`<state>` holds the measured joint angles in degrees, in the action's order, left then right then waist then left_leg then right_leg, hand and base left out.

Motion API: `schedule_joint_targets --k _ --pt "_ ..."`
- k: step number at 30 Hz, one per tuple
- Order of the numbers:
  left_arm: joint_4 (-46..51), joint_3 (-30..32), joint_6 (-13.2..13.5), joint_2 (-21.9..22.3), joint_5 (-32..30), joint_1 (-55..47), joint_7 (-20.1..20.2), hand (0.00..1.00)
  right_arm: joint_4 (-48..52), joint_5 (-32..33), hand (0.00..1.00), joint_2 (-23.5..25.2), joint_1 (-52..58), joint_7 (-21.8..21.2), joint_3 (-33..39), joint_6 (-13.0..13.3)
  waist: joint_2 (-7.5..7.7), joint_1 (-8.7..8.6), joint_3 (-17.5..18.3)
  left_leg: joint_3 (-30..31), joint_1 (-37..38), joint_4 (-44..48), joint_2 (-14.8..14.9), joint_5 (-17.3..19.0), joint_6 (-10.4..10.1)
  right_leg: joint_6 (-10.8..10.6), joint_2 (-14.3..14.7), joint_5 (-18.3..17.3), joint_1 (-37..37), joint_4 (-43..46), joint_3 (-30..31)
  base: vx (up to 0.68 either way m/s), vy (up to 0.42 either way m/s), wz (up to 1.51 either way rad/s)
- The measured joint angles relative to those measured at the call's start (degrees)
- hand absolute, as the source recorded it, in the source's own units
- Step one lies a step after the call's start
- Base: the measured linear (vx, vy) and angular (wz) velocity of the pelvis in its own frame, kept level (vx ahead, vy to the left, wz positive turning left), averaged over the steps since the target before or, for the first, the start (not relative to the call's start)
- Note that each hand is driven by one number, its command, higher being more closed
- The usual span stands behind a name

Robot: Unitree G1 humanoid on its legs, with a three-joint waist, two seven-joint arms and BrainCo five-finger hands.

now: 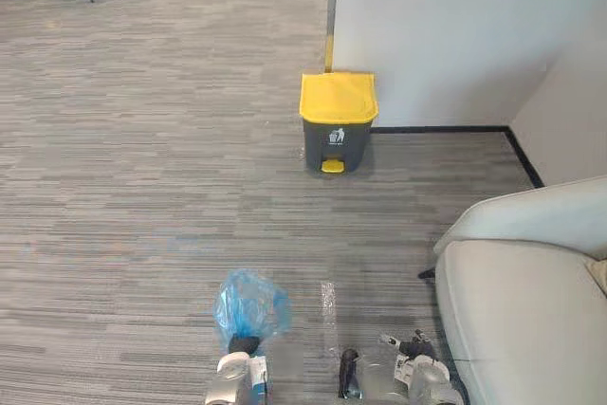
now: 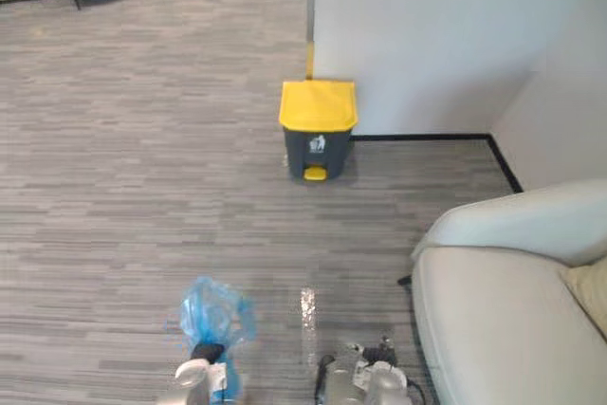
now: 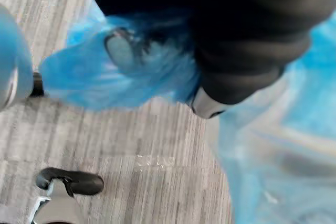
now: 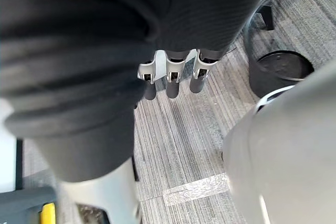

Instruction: Gather rubbish on tea table into small bin, then transfer packed bag to large trash can.

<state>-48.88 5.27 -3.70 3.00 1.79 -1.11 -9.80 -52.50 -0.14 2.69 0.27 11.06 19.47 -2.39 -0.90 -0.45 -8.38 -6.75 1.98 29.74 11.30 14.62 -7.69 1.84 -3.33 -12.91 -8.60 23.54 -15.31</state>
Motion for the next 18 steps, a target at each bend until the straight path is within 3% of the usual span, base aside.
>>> schedule_joint_targets --k 1,2,3,5,7,9,10,11,12,14,17,18 --pt "0.14 -0.21 0.00 -0.01 0.00 0.07 0.11 1.00 -0.01 0.00 0.00 -0.02 0.20 0.00 -0.02 -0.02 0.02 -0.02 -0.03 0.75 -2.06 5.09 0.77 -1.11 -0.56 0.18 0.41 -0.29 1.22 -0.81 -0.48 0.38 -0.123 0.36" --pt "1.19 0.04 0.00 -0.01 0.02 -0.23 0.23 1.00 -0.05 0.02 0.00 -0.01 0.81 0.09 -0.81 -0.15 0.23 0.95 -0.23 1.57 -8.13 19.30 3.22 -4.89 -1.47 1.24 1.66 -1.37 4.96 -2.67 -0.49 0.39 -0.035 -0.13" --pt "1.95 0.41 0.00 -0.01 0.04 -0.62 0.27 1.00 -0.13 0.02 0.00 -0.02 0.77 0.14 -1.93 -0.36 0.12 1.63 -0.39 0.76 -11.45 26.44 4.60 -4.54 -0.95 1.86 2.45 -2.21 7.21 -3.86 0.19 0.47 -0.024 -0.30" --pt "2.76 0.34 0.00 -0.01 0.19 -0.95 0.31 1.00 -0.15 0.06 0.00 0.30 0.50 0.18 -2.87 -0.47 0.70 2.17 -0.69 -2.33 -16.24 29.37 5.22 -2.99 1.30 1.39 2.33 -3.01 11.22 -6.59 1.25 0.40 0.067 -0.32" --pt "4.09 0.40 0.15 -0.03 0.58 -0.92 0.39 1.00 -0.14 0.08 0.00 0.75 0.70 0.24 -2.86 -0.66 1.21 2.76 -0.97 -5.74 -19.16 25.07 5.18 -0.89 2.78 0.32 1.56 -2.58 14.46 -9.53 2.76 0.46 0.149 -0.43" --pt "4.44 0.47 0.48 0.00 0.58 -0.71 0.39 1.00 -0.06 0.12 0.00 1.46 0.69 0.34 -2.33 -0.96 1.69 3.54 -1.25 -10.25 -19.94 10.51 3.52 -0.91 4.03 -0.31 -0.75 -2.49 17.26 -10.84 3.95 0.46 0.235 -0.48" --pt "4.41 0.10 0.47 0.05 0.55 -0.81 0.58 1.00 0.14 0.11 0.00 1.44 0.93 0.34 -1.55 -0.95 0.94 3.51 -0.79 -10.37 -19.09 -3.62 1.51 -7.30 5.49 -2.67 -1.54 -3.19 18.48 -10.80 4.49 0.57 0.342 -0.38" --pt "3.86 0.06 0.53 -0.45 0.54 -0.81 0.63 1.00 -0.67 0.15 0.00 1.07 0.80 0.39 -1.75 -1.06 2.28 3.79 -1.15 -10.37 -18.04 -5.58 -0.37 -9.92 5.38 -4.78 -2.75 -4.27 19.03 -10.89 5.99 0.45 0.284 -0.14" --pt "3.02 0.46 0.48 -1.26 0.51 -0.19 0.28 1.00 -0.92 0.10 0.00 1.04 0.83 0.05 -1.91 -1.36 3.63 3.43 -0.44 -11.07 -17.37 -7.32 -2.72 -9.59 5.88 -4.67 -4.58 -3.47 18.86 -12.12 6.99 0.44 0.252 0.08" --pt "2.69 0.31 0.50 -1.76 0.51 0.48 0.05 1.00 -0.75 0.05 0.00 1.18 -0.12 0.19 0.67 -1.27 3.95 3.30 -0.20 -11.22 -17.07 -7.09 -4.26 -7.78 7.23 -5.75 -5.69 0.29 18.63 -11.62 8.52 0.42 0.256 0.17" --pt "1.80 0.11 0.44 -1.71 0.47 -0.48 -0.05 1.00 -0.86 -0.33 0.00 1.18 -0.41 0.08 0.45 -1.13 3.21 3.63 -0.29 -13.32 -11.43 -9.88 -5.65 -4.49 7.63 -9.39 -7.50 3.94 14.66 1.07 11.90 0.33 0.211 -0.30" --pt "1.78 -0.70 0.42 -1.77 0.51 -1.13 -0.05 1.00 -0.85 -1.08 0.00 1.15 -0.20 0.07 -0.10 -1.14 2.15 3.32 -0.66 -13.33 -8.63 -11.37 -5.75 -3.49 7.67 -11.64 -8.05 7.73 9.32 13.18 13.20 0.29 0.170 -0.17"
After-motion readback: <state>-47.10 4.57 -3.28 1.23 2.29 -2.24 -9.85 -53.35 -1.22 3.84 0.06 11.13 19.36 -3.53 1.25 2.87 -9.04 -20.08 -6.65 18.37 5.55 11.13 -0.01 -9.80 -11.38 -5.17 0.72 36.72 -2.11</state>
